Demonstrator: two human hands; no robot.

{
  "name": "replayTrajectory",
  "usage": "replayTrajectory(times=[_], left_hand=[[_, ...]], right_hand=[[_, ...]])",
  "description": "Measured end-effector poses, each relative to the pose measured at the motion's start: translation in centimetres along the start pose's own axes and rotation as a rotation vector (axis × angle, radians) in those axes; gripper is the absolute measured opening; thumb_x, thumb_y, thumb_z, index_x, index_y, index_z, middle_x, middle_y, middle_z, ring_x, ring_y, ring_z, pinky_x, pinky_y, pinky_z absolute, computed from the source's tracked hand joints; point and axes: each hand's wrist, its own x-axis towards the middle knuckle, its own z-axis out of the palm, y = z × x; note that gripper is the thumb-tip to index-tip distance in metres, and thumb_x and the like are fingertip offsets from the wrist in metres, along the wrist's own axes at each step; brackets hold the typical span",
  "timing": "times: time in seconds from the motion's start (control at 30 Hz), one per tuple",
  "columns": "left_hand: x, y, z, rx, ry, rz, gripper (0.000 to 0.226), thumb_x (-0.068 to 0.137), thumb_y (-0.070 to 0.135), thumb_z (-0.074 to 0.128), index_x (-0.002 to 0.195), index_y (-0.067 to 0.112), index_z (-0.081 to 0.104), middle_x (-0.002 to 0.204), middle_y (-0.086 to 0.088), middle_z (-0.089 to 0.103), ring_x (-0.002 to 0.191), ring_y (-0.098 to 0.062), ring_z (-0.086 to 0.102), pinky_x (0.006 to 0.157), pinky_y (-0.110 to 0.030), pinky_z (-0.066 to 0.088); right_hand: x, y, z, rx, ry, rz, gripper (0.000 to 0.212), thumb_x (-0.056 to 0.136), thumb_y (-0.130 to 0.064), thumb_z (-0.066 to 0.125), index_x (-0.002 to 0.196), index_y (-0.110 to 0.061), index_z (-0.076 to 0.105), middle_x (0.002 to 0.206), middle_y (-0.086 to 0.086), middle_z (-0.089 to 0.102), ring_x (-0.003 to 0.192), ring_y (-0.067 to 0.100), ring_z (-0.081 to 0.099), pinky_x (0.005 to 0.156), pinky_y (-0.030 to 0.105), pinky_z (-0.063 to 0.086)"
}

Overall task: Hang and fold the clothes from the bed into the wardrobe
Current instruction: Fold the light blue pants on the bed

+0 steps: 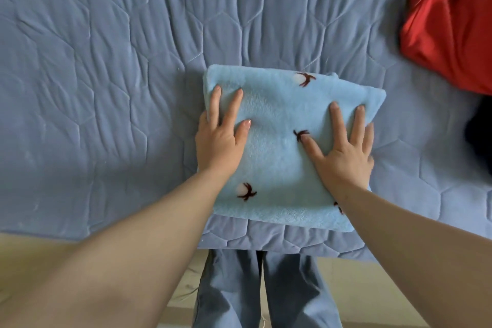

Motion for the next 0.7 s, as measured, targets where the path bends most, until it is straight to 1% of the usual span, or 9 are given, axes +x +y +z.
replayTrajectory(times=[0.1, 0.13, 0.2, 0.3, 0.37, 0.4, 0.47, 0.57, 0.7], left_hand=[[-1.0, -1.3, -0.5, -0.249, -0.118, -0.104, 0.065, 0.090, 0.038, 0.055, 0.144, 0.044, 0.019, 0.156, 0.006, 0.002, 0.135, -0.016, 0.027, 0.106, -0.029, 0.030], [-1.0, -1.8, -0.8, -0.325, -0.175, -0.154, 0.071, 0.087, 0.041, 0.058, 0.142, 0.050, 0.015, 0.155, 0.009, 0.002, 0.135, -0.008, 0.023, 0.106, -0.025, 0.027], [-1.1, -2.6, -1.7, -0.426, -0.291, -0.209, 0.080, 0.081, 0.046, 0.064, 0.138, 0.058, 0.010, 0.150, 0.014, 0.012, 0.126, 0.003, 0.022, 0.101, -0.020, 0.022], [0.2, -3.1, -3.3, -0.573, -0.473, -0.299, 0.084, 0.073, 0.048, 0.072, 0.127, 0.071, 0.013, 0.137, 0.028, 0.025, 0.126, -0.001, 0.028, 0.103, -0.025, 0.026], [0.9, -2.6, -3.9, -0.666, -0.550, -0.333, 0.087, 0.071, 0.043, 0.075, 0.131, 0.066, 0.017, 0.142, 0.025, 0.027, 0.131, -0.008, 0.033, 0.108, -0.032, 0.031], [1.2, -2.3, -4.3, -0.697, -0.565, -0.353, 0.088, 0.071, 0.039, 0.076, 0.134, 0.061, 0.019, 0.143, 0.020, 0.029, 0.131, -0.011, 0.035, 0.107, -0.035, 0.034], [1.2, -1.6, -5.6, -0.764, -0.551, -0.385, 0.086, 0.073, 0.031, 0.076, 0.138, 0.052, 0.024, 0.137, 0.014, 0.037, 0.124, -0.013, 0.043, 0.096, -0.031, 0.043], [0.8, -1.5, -7.9, -0.801, -0.588, -0.431, 0.082, 0.074, 0.028, 0.074, 0.138, 0.048, 0.027, 0.128, 0.010, 0.041, 0.107, -0.010, 0.051, 0.076, -0.026, 0.047], [-2.7, -2.1, -11.0, -0.844, -0.722, -0.546, 0.083, 0.070, 0.027, 0.074, 0.136, 0.050, 0.028, 0.121, 0.009, 0.045, 0.099, -0.013, 0.056, 0.066, -0.028, 0.050]], right_hand=[[-1.2, 0.8, -0.3, 0.097, -0.054, 0.009, 0.070, 0.077, -0.073, 0.040, 0.132, -0.065, -0.003, 0.153, -0.022, -0.012, 0.140, 0.026, 0.015, 0.104, 0.048, 0.032], [-1.4, 1.0, -0.3, 0.147, -0.074, 0.030, 0.071, 0.078, -0.069, 0.045, 0.133, -0.065, 0.000, 0.154, -0.020, -0.007, 0.137, 0.026, 0.022, 0.101, 0.044, 0.035], [-1.7, 1.2, -0.7, 0.257, -0.126, 0.084, 0.074, 0.076, -0.064, 0.054, 0.132, -0.066, 0.005, 0.149, -0.011, 0.014, 0.125, 0.022, 0.038, 0.092, 0.036, 0.039], [-1.5, 0.9, -1.9, 0.443, -0.215, 0.161, 0.076, 0.073, -0.061, 0.062, 0.131, -0.066, 0.012, 0.119, -0.008, 0.038, 0.098, 0.013, 0.047, 0.081, 0.026, 0.039], [-1.2, 0.4, -2.9, 0.528, -0.241, 0.202, 0.076, 0.073, -0.056, 0.067, 0.132, -0.063, 0.020, 0.105, -0.015, 0.042, 0.084, 0.005, 0.051, 0.070, 0.019, 0.041], [-1.3, 0.2, -3.2, 0.567, -0.245, 0.229, 0.075, 0.073, -0.053, 0.069, 0.133, -0.060, 0.024, 0.104, -0.016, 0.044, 0.082, 0.003, 0.051, 0.068, 0.019, 0.041], [-2.2, -0.7, -4.2, 0.636, -0.236, 0.261, 0.073, 0.073, -0.048, 0.071, 0.133, -0.055, 0.031, 0.112, -0.013, 0.046, 0.083, 0.002, 0.053, 0.068, 0.020, 0.042], [-4.0, -1.7, -5.4, 0.705, -0.249, 0.312, 0.068, 0.074, -0.042, 0.073, 0.131, -0.051, 0.038, 0.114, -0.010, 0.048, 0.082, 0.003, 0.054, 0.058, 0.018, 0.043], [-7.6, -1.9, -6.9, 0.707, -0.323, 0.390, 0.063, 0.076, -0.037, 0.072, 0.130, -0.048, 0.042, 0.094, -0.019, 0.049, 0.078, 0.009, 0.058, 0.051, 0.020, 0.044]])
